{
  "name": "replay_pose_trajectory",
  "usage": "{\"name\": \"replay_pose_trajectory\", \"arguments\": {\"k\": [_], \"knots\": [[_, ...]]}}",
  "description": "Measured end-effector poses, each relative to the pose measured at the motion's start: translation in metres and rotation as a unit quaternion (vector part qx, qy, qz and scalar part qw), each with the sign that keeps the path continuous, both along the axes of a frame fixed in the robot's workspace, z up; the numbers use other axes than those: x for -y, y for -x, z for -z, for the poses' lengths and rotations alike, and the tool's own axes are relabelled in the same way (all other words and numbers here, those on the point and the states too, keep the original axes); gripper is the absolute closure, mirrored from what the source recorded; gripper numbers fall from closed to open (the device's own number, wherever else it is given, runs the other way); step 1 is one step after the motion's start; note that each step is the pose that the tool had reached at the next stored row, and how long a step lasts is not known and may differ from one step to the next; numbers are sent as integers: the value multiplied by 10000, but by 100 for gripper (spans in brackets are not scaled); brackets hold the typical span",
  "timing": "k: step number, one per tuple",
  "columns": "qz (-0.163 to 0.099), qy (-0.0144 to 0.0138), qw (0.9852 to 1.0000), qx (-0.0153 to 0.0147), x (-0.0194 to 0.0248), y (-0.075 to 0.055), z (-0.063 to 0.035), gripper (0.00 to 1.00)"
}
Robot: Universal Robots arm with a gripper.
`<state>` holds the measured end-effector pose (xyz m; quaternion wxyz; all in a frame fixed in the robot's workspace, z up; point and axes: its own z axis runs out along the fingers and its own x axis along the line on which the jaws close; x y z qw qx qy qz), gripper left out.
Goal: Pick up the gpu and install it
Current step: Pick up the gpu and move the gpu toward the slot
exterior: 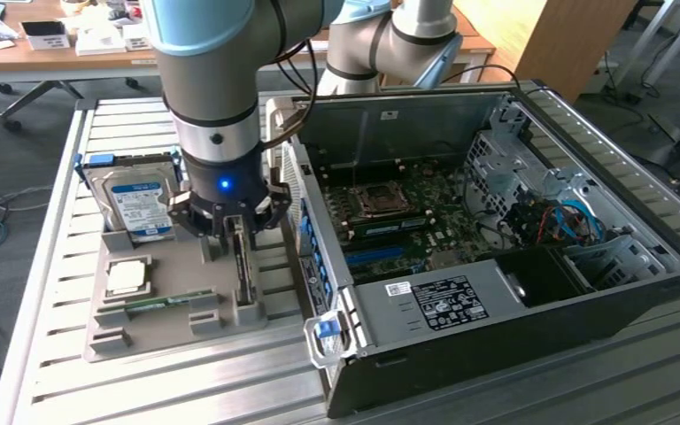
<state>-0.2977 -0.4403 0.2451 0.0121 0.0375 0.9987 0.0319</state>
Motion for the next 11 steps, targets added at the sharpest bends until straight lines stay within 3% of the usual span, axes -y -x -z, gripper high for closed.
{"name": "replay_pose_trajectory", "arguments": {"k": [11], "knots": [[0, -2, 10000, -1, -23, 0, 77, 58]]}}
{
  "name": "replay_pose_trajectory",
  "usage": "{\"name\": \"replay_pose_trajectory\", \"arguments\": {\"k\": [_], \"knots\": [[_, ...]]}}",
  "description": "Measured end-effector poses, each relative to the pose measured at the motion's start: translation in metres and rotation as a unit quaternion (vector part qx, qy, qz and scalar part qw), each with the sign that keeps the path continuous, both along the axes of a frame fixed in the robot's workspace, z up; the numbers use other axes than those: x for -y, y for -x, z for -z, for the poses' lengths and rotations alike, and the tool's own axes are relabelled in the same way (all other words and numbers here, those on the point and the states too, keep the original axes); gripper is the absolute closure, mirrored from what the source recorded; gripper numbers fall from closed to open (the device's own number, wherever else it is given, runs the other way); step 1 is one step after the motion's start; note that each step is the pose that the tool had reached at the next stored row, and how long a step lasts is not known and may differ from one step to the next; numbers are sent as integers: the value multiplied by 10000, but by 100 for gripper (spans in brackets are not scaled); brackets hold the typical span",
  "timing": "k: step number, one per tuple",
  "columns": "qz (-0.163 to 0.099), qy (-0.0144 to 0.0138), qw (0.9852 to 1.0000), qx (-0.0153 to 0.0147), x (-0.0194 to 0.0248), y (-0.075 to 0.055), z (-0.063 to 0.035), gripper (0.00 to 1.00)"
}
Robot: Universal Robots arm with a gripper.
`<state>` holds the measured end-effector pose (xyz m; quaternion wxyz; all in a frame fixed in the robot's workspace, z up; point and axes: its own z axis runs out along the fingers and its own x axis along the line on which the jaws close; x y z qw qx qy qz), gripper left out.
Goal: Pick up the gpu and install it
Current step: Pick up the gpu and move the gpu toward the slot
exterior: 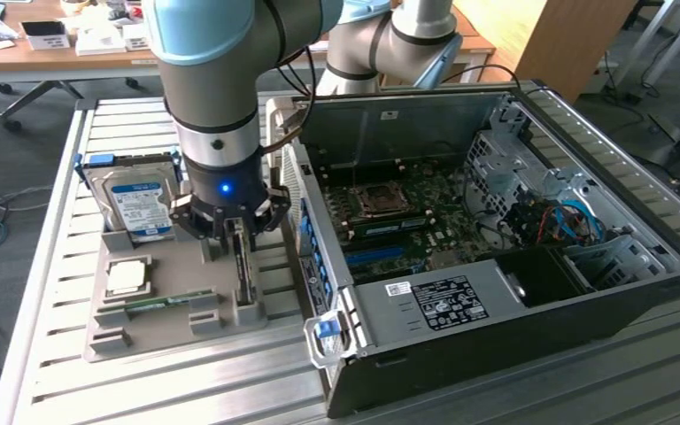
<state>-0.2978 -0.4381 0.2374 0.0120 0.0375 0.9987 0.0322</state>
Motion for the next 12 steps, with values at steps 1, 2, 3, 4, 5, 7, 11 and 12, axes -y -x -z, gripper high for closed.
{"name": "replay_pose_trajectory", "arguments": {"k": [1, 2, 3, 4, 5, 7, 11, 12], "knots": [[0, 0, 10000, -1, 0, 1, 1, 58], [1, -1, 10000, 0, 2, 1, 3, 58], [1, -1, 10000, 1, 9, 1, 5, 58], [1, -1, 10000, 1, 18, 1, 5, 58], [0, -1, 10000, 1, 29, 1, 5, 58], [0, -1, 10000, 1, 43, 0, 8, 58], [1, -1, 10000, 1, 46, 1, 48, 58], [0, -1, 10000, 1, 46, 0, 56, 58]]}}
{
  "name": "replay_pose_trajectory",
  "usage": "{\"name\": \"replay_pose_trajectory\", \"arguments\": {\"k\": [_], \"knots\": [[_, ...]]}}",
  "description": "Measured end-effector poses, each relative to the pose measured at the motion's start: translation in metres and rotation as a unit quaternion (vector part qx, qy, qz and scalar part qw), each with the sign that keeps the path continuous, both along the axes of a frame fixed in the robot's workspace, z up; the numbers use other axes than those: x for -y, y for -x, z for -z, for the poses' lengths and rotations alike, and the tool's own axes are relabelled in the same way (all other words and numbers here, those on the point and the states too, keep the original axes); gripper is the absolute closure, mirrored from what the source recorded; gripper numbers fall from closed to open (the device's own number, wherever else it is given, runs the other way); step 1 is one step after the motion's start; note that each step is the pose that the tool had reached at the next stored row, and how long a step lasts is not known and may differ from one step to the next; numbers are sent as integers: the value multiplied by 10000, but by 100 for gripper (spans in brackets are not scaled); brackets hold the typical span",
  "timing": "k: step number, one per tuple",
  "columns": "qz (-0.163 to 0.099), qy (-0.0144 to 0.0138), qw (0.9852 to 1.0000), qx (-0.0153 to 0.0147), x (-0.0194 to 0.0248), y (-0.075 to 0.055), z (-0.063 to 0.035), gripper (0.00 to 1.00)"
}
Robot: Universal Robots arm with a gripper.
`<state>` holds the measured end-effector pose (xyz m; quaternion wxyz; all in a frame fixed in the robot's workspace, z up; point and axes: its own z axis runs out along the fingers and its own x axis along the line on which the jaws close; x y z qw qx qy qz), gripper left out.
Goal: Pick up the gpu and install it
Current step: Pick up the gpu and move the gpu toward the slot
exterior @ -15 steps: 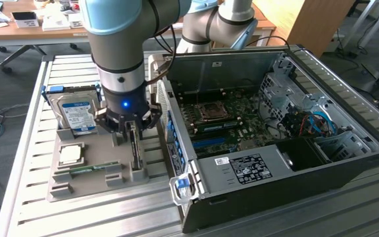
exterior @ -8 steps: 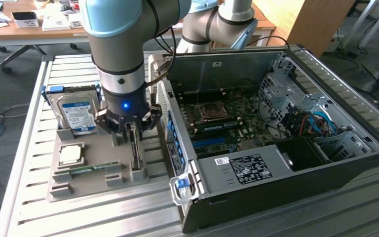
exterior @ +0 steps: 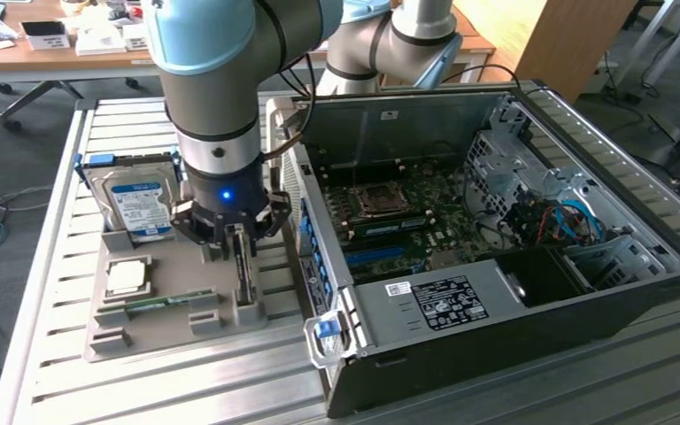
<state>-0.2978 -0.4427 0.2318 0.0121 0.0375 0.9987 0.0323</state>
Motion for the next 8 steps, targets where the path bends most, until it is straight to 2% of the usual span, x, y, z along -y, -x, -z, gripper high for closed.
{"name": "replay_pose_trajectory", "arguments": {"k": [8], "knots": [[0, 0, 10000, 0, 0, -7, 7, 58]]}}
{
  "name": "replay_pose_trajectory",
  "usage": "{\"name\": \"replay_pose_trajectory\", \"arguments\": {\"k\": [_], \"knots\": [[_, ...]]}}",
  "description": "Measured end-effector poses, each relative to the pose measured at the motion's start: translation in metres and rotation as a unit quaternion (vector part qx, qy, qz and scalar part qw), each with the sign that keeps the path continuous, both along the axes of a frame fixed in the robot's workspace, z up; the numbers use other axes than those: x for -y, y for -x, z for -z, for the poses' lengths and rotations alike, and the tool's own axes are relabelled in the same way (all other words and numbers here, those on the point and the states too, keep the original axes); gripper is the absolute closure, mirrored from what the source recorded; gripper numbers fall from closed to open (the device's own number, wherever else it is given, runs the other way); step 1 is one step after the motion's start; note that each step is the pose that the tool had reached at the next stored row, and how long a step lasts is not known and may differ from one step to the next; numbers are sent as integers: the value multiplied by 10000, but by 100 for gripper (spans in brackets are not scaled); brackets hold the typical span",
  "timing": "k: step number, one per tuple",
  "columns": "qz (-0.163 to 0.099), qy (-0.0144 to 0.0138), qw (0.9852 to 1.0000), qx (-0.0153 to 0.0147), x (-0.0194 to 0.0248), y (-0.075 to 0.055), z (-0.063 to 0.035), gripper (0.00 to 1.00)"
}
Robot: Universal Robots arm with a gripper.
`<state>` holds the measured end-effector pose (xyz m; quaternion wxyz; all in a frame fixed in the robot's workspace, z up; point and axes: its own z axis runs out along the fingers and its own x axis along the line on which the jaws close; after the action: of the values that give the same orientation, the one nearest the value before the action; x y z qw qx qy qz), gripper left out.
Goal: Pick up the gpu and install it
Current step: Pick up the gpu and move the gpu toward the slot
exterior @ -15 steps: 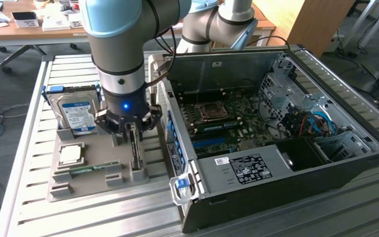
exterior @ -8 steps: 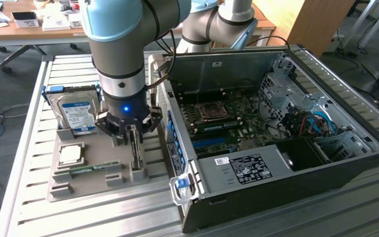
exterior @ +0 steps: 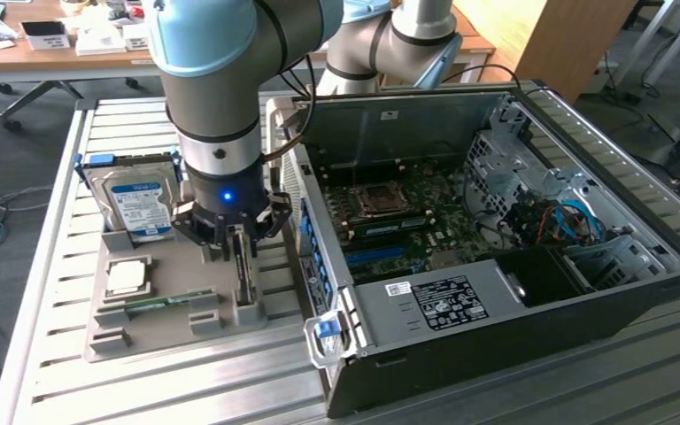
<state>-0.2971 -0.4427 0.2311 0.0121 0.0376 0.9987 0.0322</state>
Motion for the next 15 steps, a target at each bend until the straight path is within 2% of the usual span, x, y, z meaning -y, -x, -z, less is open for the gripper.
{"name": "replay_pose_trajectory", "arguments": {"k": [15], "knots": [[0, 0, 10000, 0, 26, -1, 0, 58]]}}
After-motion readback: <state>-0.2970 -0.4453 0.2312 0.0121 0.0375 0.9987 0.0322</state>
